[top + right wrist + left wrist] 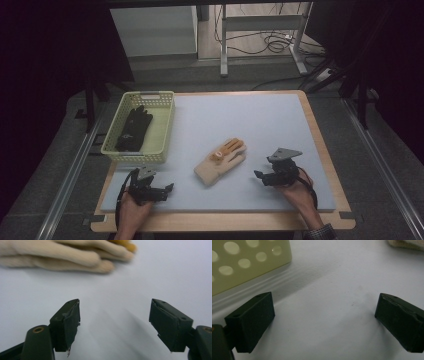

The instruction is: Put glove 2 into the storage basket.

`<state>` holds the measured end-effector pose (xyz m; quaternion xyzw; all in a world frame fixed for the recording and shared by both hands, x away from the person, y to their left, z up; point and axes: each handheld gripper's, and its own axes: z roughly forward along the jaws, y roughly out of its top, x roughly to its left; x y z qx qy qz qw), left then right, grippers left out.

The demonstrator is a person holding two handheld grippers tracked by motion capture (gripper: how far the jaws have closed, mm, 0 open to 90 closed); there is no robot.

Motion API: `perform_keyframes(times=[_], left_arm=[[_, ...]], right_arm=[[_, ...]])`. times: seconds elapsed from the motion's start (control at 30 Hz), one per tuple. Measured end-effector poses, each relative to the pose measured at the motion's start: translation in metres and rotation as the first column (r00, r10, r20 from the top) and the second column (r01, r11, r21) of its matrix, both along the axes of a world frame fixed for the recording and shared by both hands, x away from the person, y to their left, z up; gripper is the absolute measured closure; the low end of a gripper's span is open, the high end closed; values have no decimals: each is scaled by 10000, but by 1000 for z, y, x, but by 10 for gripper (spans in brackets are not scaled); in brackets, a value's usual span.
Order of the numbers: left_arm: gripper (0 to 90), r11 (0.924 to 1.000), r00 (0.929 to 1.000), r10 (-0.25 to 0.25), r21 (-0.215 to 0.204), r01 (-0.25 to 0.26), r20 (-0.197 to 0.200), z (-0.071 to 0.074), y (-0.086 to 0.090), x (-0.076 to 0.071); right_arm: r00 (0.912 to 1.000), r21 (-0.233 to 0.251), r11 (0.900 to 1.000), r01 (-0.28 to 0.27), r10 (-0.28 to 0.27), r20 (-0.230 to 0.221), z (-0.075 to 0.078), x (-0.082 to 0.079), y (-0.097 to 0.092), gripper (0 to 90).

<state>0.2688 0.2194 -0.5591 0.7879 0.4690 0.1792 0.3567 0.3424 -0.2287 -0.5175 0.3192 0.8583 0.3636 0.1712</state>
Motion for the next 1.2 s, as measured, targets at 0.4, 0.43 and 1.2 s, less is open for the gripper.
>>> perform_keyframes(times=[0.4, 0.43, 1.2], left_arm=[[30, 10000, 10000, -4, 3, 4, 10, 0, 0, 0], [30, 10000, 10000, -3, 3, 3, 12, 0, 0, 0], [31, 9862, 9878, -1494, -781, 1457, -445, 29, -36, 16]], right_arm=[[9922, -35, 9923, 1238, -1238, -149, -13, 4, -38, 164], [9919, -72, 9920, 1260, -1261, -151, -13, 4, -38, 156], [9894, -66, 9896, 1440, -1441, -189, -14, 5, -38, 129]])
